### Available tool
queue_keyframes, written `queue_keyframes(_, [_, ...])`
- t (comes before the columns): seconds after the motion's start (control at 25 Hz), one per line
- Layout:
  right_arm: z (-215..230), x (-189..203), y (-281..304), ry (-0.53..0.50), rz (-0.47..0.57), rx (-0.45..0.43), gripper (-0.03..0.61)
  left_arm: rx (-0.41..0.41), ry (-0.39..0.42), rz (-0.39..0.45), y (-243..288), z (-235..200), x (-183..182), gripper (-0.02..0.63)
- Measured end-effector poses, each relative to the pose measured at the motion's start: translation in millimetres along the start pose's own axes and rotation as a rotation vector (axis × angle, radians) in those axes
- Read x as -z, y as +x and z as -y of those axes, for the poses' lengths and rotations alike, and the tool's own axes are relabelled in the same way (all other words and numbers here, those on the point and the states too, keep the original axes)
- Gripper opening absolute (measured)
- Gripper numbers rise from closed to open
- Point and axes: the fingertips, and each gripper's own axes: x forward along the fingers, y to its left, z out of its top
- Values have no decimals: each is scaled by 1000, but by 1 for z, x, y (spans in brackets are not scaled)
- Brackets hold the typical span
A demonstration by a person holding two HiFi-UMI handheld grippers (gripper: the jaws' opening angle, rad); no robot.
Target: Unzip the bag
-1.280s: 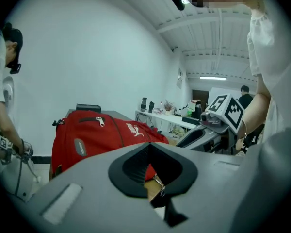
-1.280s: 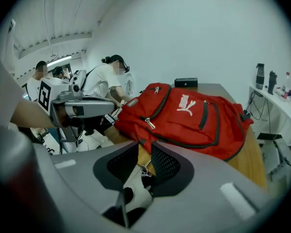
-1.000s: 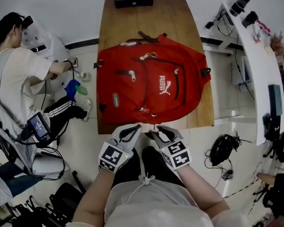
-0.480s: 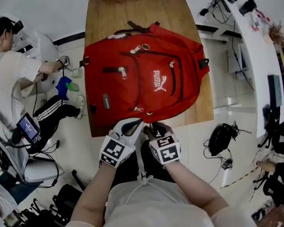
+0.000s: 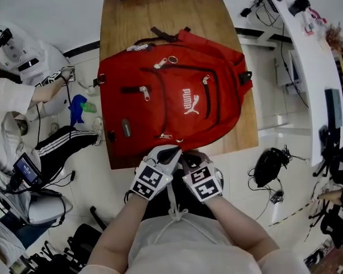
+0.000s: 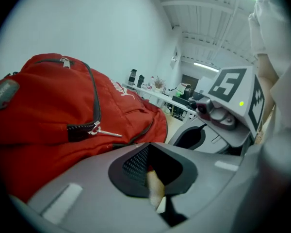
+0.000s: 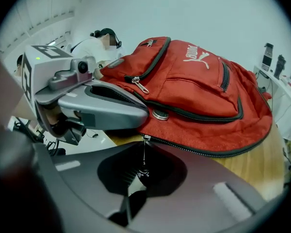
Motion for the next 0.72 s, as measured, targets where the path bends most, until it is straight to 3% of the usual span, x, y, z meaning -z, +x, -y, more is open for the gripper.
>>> queue_keyframes(0.16, [5, 2, -3, -34, -2, -27, 12, -28, -52, -37, 6, -7, 7, 6])
queue_keyframes(0.32, [12, 4, -6, -25, -7, -55, 12, -37, -18, -95, 11, -8, 13, 6])
queue_keyframes(0.52, [29, 11, -18, -134, -2, -26, 12, -78, -7, -144, 12, -9, 14, 6])
queue_keyframes(0.72, [58, 22, -28, -105, -11, 22, 12, -113, -23, -196, 16, -15, 22, 6])
